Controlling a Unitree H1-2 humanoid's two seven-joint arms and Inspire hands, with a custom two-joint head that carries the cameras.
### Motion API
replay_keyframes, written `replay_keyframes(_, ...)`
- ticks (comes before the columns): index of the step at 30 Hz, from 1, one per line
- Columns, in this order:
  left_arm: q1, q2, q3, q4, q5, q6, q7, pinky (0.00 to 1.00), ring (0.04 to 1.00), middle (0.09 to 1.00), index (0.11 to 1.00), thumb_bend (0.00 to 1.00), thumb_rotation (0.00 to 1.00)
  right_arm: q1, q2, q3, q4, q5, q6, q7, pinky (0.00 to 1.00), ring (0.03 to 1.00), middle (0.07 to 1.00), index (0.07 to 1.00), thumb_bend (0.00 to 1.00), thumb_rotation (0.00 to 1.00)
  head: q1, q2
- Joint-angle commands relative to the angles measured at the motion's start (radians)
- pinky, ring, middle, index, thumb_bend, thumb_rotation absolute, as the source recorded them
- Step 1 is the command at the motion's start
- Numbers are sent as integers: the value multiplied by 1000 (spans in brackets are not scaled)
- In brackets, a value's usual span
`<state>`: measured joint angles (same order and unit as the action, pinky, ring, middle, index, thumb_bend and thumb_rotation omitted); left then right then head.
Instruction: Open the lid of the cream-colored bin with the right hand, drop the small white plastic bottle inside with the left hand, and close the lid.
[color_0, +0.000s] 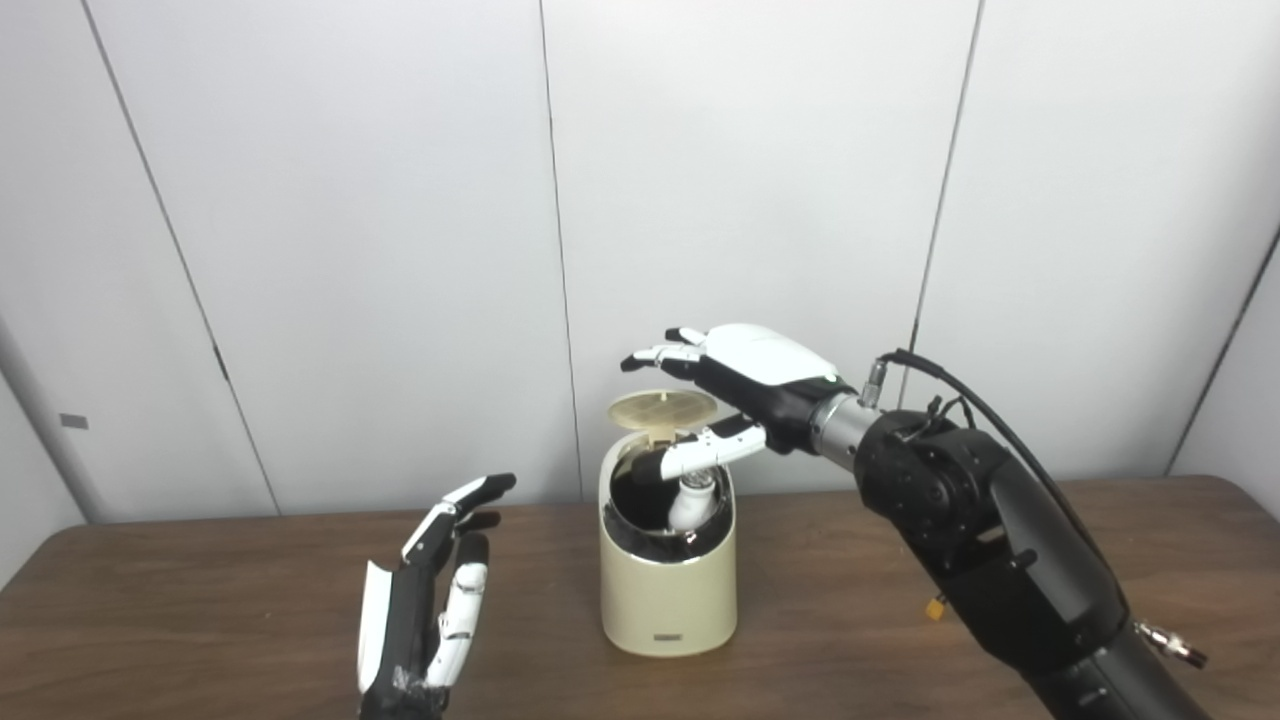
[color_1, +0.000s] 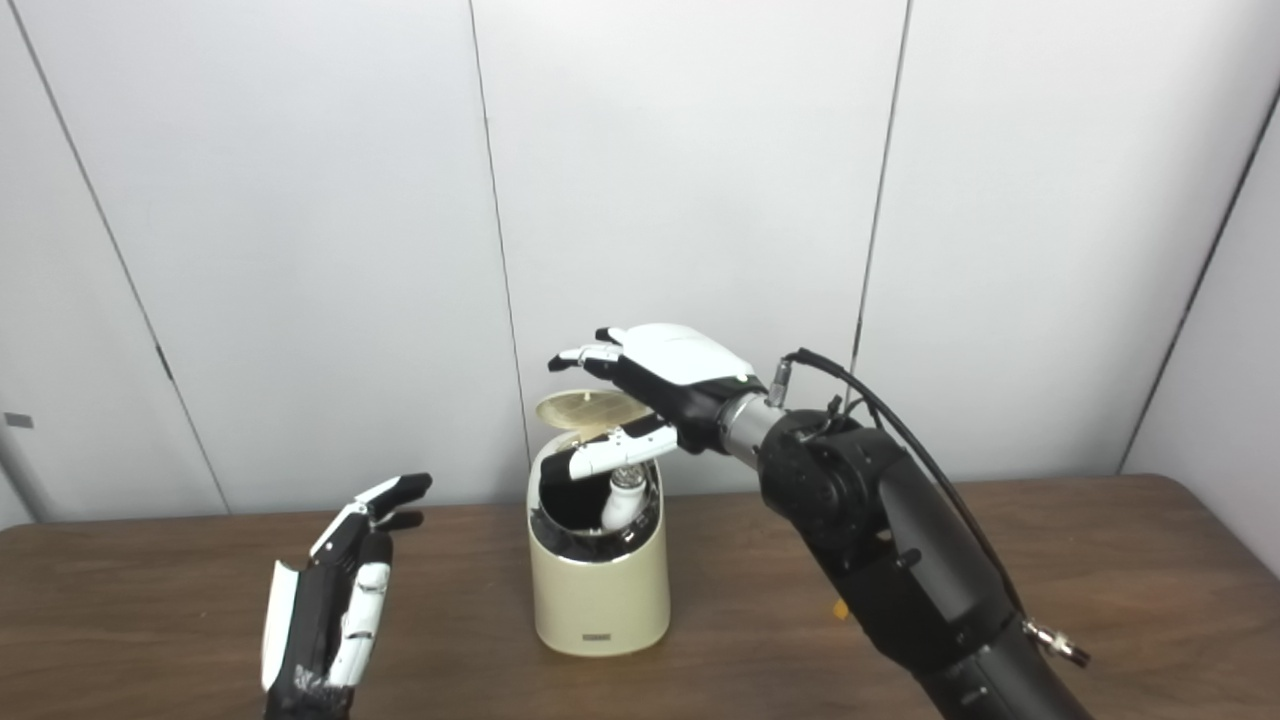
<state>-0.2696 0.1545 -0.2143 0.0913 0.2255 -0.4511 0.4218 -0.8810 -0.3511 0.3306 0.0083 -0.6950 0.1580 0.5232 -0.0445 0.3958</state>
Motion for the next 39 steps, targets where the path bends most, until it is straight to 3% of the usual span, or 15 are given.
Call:
replay_keyframes(1, -46, 7, 3, -32, 15, -19, 18, 703, 788, 781, 757, 365, 947, -33, -15, -7, -48, -3, 7, 2, 987, 1000, 912, 878, 958, 952, 0, 2)
replay_keyframes(9, -52, 6, 12, -27, 7, -19, 33, 708, 785, 780, 755, 360, 952, 41, -18, -7, -144, -14, 32, 18, 988, 1000, 920, 887, 950, 955, -2, 8)
replay_keyframes(18, -48, -9, 54, -19, -34, -18, -1, 735, 797, 794, 773, 382, 947, 98, -15, -2, -239, -37, 90, 70, 1000, 1000, 925, 890, 987, 972, -3, 20)
replay_keyframes(28, -39, -29, 89, -34, -47, -18, -43, 747, 806, 792, 771, 407, 946, 169, -18, -11, -282, -30, 92, 74, 989, 988, 911, 886, 1000, 1000, -5, 25)
replay_keyframes(39, -27, -56, 129, -82, -55, -18, -94, 745, 799, 788, 767, 459, 914, 252, -14, -16, -330, -35, 103, 72, 977, 977, 897, 870, 984, 999, 5, 67)
